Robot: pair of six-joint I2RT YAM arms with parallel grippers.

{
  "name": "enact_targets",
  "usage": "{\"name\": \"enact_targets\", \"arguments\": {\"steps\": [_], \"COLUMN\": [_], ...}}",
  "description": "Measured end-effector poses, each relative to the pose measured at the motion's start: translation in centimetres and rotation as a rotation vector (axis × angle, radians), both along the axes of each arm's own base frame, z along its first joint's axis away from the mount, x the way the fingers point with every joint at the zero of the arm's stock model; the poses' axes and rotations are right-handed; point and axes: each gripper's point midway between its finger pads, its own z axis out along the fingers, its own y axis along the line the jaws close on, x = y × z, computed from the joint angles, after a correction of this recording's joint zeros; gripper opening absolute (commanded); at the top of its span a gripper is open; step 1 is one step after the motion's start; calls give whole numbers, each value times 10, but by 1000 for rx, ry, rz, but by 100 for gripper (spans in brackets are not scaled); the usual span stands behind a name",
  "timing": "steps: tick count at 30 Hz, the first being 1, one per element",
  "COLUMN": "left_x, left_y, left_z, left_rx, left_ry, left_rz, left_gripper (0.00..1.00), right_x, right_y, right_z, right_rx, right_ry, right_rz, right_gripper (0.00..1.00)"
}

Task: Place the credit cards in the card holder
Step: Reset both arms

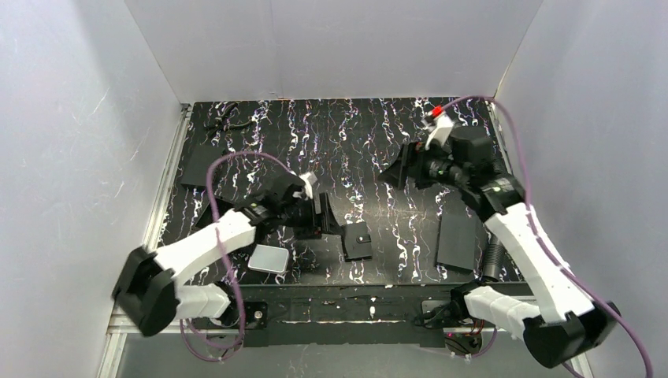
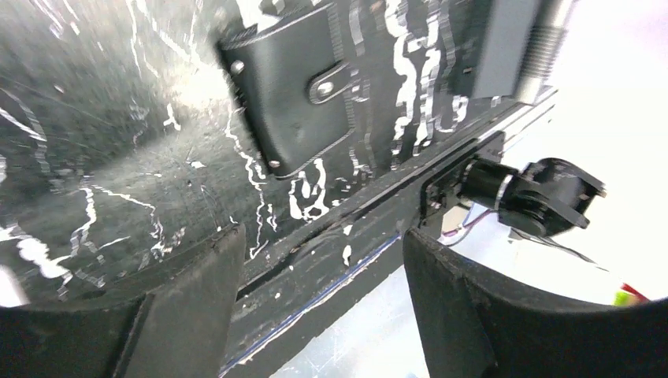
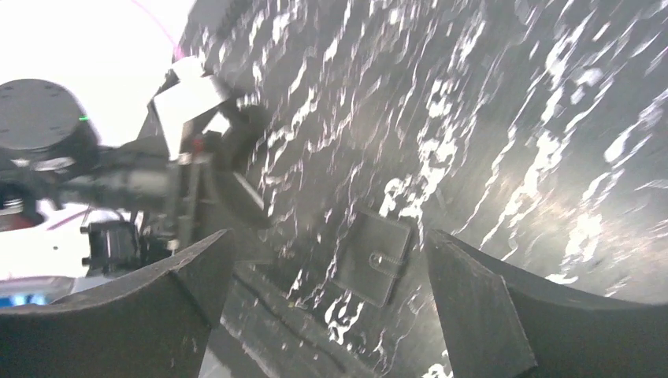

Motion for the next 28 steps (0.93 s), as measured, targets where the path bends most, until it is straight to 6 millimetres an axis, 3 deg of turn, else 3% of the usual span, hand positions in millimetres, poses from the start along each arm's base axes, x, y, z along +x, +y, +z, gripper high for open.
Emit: {"name": "enact_targets", "arguments": {"steps": [2,4,6,10,12,14,17,21,28], "left_x": [5,9,9,-10,-27,-43,-61,-76,-83], "left_y": [11,22,36,75,102,128,156,185,212], "left_z": [44,97,164,286,332,364,390,410,424], "left_rx": [10,-10,-53,-163,-201,-224,-230,-200,-133], "left_ry": [-117,-252,-418,-744,-885,-1000,-1114,-1224,-1310], "left_rz": [5,10,23,72,106,146,189,227,273], "left_gripper": [75,86,98,98,98,98,98,98,98], "right_x": [-2,-8,-19,-40,-52,-62,-72,-82,-84], "right_y": [-12,-26,-40,-70,-87,-102,-125,-149,-164], "right_z": [40,81,119,183,211,232,257,273,265], "right_rx": [-11,-12,0,33,50,59,54,32,-7], "right_ry": [-100,-201,-296,-457,-526,-580,-641,-684,-663], "right_rz": [-42,-87,-132,-239,-306,-362,-451,-549,-615], "right_gripper": [98,98,98,98,98,98,98,98,98]}}
